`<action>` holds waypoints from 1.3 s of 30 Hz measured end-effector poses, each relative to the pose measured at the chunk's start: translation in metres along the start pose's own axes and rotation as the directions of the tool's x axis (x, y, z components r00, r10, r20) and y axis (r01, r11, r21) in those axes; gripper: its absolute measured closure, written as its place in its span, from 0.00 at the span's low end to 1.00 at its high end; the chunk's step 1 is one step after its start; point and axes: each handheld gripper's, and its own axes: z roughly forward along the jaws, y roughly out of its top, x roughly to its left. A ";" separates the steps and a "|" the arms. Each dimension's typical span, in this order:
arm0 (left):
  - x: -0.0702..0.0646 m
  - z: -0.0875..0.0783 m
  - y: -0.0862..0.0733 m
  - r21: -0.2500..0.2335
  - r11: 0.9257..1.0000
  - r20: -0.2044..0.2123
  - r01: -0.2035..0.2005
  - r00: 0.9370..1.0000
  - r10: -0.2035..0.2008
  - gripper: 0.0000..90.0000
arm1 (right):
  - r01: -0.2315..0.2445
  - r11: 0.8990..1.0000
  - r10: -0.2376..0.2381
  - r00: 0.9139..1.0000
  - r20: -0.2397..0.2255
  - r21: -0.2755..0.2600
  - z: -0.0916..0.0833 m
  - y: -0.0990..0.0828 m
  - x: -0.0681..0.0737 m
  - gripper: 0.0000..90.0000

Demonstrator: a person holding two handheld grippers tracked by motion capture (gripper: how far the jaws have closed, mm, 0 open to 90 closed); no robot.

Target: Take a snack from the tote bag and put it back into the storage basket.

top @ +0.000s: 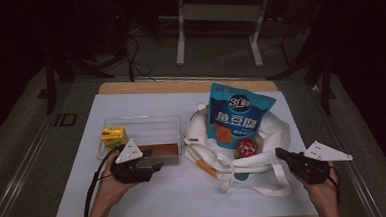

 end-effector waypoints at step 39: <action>-0.026 0.013 -0.020 0.036 0.998 0.041 -0.058 0.998 0.056 0.49 | 0.036 0.999 -0.036 0.999 0.006 0.005 0.047 0.044 0.016 0.86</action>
